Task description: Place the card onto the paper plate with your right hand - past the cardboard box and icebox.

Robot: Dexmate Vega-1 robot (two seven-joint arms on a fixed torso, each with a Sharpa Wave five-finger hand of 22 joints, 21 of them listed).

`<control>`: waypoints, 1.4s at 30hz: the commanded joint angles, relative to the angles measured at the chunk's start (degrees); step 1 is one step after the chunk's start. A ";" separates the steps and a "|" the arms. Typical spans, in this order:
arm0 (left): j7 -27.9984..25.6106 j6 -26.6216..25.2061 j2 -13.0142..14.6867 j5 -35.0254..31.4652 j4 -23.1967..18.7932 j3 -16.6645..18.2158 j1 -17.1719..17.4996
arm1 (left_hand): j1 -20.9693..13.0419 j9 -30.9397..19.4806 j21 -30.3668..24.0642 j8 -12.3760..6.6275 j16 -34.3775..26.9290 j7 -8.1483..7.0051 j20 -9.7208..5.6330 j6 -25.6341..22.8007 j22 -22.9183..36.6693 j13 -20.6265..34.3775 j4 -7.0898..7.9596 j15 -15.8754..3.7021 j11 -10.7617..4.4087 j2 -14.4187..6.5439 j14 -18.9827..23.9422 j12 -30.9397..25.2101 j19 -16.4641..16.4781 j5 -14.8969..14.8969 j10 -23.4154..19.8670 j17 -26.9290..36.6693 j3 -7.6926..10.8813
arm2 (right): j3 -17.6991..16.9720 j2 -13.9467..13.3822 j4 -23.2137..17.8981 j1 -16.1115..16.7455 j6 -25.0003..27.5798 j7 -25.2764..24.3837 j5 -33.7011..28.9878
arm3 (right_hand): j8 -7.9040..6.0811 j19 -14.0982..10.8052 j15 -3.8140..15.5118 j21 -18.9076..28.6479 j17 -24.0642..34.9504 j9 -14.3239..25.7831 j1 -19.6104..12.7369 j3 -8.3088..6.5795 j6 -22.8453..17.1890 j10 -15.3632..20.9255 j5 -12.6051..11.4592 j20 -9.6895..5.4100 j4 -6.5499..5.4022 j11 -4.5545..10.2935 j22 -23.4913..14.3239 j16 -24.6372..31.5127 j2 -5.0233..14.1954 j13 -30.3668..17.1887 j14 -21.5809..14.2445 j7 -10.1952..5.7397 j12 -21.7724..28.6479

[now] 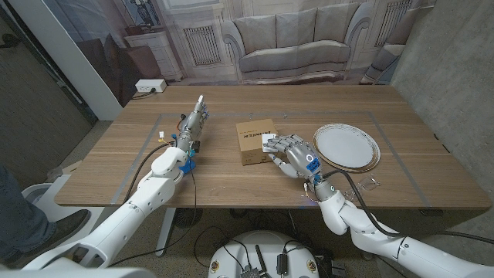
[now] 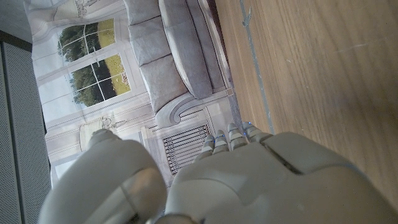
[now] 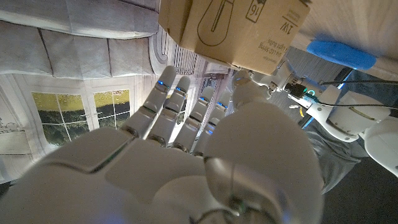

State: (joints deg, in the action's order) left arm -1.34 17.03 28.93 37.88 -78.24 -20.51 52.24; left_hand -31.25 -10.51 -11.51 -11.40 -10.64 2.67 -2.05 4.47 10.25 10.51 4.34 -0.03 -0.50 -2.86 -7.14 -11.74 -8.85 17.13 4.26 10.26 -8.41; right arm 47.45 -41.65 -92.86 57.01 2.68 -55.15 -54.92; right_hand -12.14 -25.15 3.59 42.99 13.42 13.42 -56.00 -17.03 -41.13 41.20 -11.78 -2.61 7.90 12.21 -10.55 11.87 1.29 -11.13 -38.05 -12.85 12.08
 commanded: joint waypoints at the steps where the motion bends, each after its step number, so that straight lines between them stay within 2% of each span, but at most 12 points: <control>1: 0.44 0.32 0.20 0.28 -0.11 0.21 0.42 | -0.32 -0.16 0.03 0.22 -0.10 0.00 -1.55 0.24 0.15 0.28 0.06 0.19 -0.07 -0.19 -0.38 0.17 -0.56 -0.31 0.58 0.21 -0.56 | 0.49 0.75 0.68 0.31 2.88 1.13 -1.19 | -0.45 0.88 8.35 -0.64 0.25 0.17 -0.81 0.42 0.79 -1.11 -0.81 -9.13 -0.38 0.11 -0.34 -0.06 0.27 -0.30 1.11 0.02 0.38; 12: 0.62 0.38 0.75 0.57 -0.53 0.59 1.03 | -0.36 -0.16 0.00 0.22 -0.11 0.01 -1.47 0.26 0.15 0.28 0.07 0.18 -0.05 -0.24 -0.38 0.15 -0.52 -0.32 0.54 0.21 -0.68 | 1.30 1.61 2.04 -0.29 4.38 1.50 -0.89 | -0.74 0.92 8.41 -1.56 0.37 0.28 -2.32 1.75 1.40 -1.98 -1.10 -9.16 -0.77 0.11 -0.46 0.22 1.03 -0.34 1.80 0.01 0.88; 23: 1.09 0.11 1.06 0.87 -0.29 0.75 0.90 | -0.38 -0.16 0.01 0.20 -0.11 0.04 -1.40 0.21 0.15 0.29 0.07 0.17 -0.01 -0.27 -0.37 0.15 -0.54 -0.33 0.55 0.22 -0.77 | 2.06 2.53 3.31 -1.41 5.40 0.94 -0.85 | -0.95 0.54 8.43 -2.07 0.17 0.03 -3.00 3.84 0.66 -1.64 -0.74 -9.14 -1.32 0.10 -0.61 0.30 2.48 -0.32 1.20 0.00 1.23; 33: 1.54 0.17 0.77 0.96 0.43 0.57 0.44 | -0.42 -0.16 0.00 0.20 -0.12 0.02 -1.40 0.20 0.15 0.29 0.07 0.18 -0.10 -0.30 -0.37 0.13 -0.52 -0.34 0.52 0.21 -0.88 | 2.42 2.81 3.94 -2.21 5.63 0.15 -0.48 | -1.19 -0.36 8.56 -1.74 0.19 -0.11 -4.08 5.65 -1.81 0.72 -0.28 -9.12 -1.19 0.05 -0.73 0.41 3.81 -0.27 -0.61 -0.01 1.59; 42: 1.56 0.29 0.47 0.92 0.86 0.44 0.24 | -0.44 -0.16 -0.01 0.20 -0.12 0.03 -1.35 0.19 0.15 0.29 0.09 0.20 -0.10 -0.33 -0.36 0.12 -0.52 -0.35 0.50 0.22 -0.97 | 2.49 3.20 4.98 -2.93 4.40 -2.74 0.09 | -1.21 -1.64 8.66 0.05 0.70 -0.33 -4.89 7.08 -5.85 4.69 0.16 -9.04 -1.25 0.04 -0.87 0.86 5.05 -0.21 -4.09 -0.02 1.48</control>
State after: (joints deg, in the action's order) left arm 0.08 17.28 29.69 38.73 -77.91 -19.91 52.77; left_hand -31.48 -10.51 -11.51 -11.40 -10.64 2.67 -2.05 4.47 10.25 10.51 4.52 -0.03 -0.50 -3.08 -7.14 -11.74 -8.85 17.13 4.26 10.26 -8.85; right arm 49.69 -38.93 -89.03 54.95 8.03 -55.26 -55.39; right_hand -13.18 -26.07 3.89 42.08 13.63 13.03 -60.41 -10.45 -45.57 44.54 -11.74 -2.63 6.69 12.16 -11.07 12.31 5.86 -11.18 -40.73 -12.87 13.18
